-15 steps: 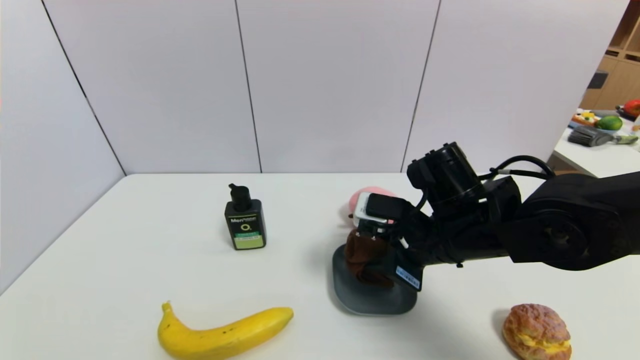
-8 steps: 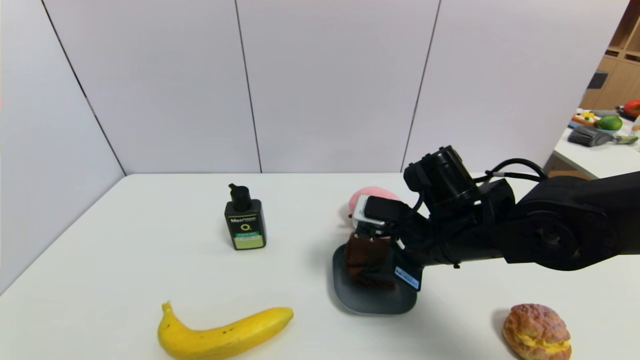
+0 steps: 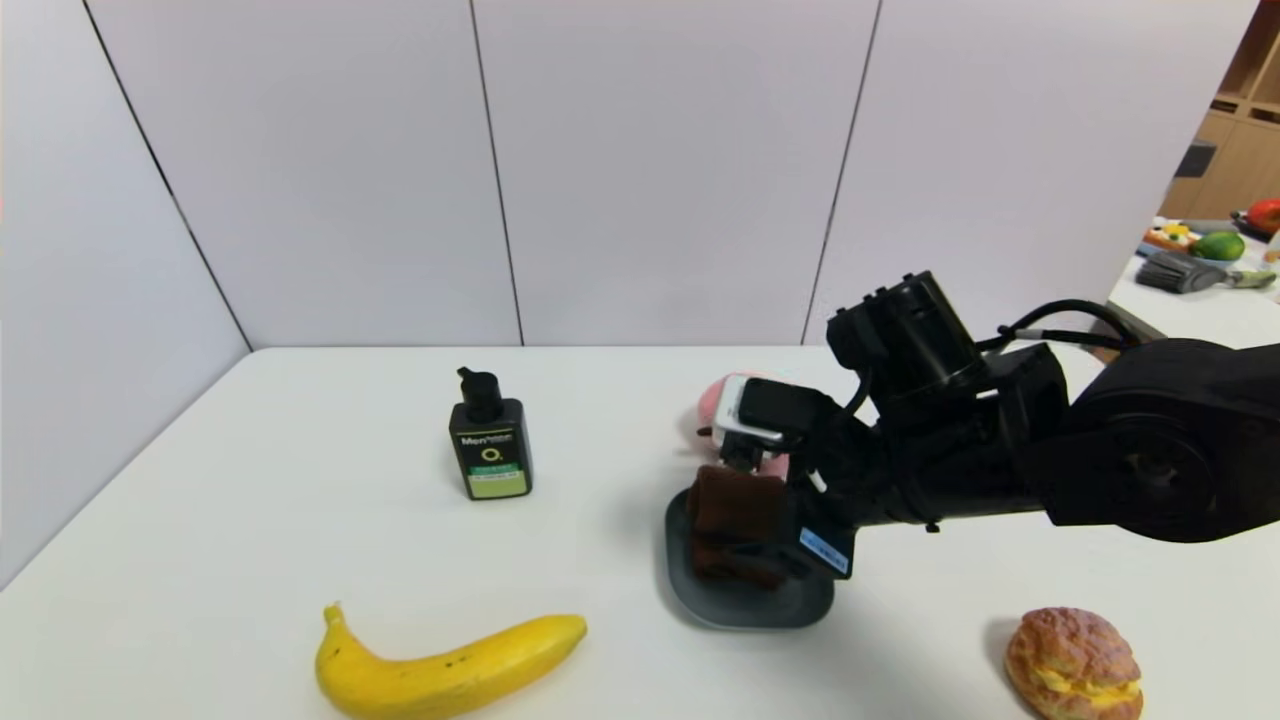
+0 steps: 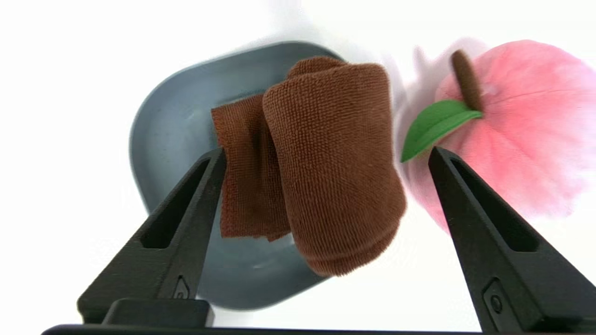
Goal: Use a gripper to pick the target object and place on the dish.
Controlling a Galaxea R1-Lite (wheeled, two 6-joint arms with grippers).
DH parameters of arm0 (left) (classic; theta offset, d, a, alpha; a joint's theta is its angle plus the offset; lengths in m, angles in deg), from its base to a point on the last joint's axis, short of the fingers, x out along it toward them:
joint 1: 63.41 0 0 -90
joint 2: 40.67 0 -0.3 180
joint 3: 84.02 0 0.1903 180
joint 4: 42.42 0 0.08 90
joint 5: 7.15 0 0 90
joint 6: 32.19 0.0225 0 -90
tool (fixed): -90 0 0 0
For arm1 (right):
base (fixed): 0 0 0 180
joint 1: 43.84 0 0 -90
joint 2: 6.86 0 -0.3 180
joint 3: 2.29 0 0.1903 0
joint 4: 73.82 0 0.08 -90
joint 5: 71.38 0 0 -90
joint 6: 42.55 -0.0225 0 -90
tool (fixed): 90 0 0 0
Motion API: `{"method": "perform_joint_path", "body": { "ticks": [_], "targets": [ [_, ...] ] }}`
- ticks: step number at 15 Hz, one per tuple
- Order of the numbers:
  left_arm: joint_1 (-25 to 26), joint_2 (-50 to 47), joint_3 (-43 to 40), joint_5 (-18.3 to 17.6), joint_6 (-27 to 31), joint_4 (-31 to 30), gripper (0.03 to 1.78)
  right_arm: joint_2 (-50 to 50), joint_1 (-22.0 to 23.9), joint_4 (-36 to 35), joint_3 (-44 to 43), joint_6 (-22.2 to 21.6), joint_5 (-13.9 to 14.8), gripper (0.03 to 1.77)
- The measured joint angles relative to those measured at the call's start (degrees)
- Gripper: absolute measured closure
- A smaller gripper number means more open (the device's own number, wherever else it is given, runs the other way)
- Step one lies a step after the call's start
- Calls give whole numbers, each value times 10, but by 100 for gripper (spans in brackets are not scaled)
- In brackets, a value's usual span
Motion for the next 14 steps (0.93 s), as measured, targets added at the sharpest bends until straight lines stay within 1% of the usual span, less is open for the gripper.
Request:
{"method": "perform_joint_path", "body": {
  "ticks": [5, 7, 9, 10, 12, 14],
  "targets": [
    [0, 0, 0, 0, 0, 0, 12, 67, -1, 1, -2, -9, 1, 19],
    [0, 0, 0, 0, 0, 0, 12, 99, 2, 1, -8, -32, 2, 16],
    [0, 0, 0, 0, 0, 0, 12, 136, 8, 1, -14, -69, 3, 15],
    [0, 0, 0, 0, 0, 0, 12, 156, 15, 1, -15, -84, 3, 14],
    [0, 0, 0, 0, 0, 0, 12, 203, 42, 1, -15, -110, 1, 13],
    [0, 0, 0, 0, 0, 0, 12, 248, 86, 1, -13, -136, 0, 12]
  ]
}}
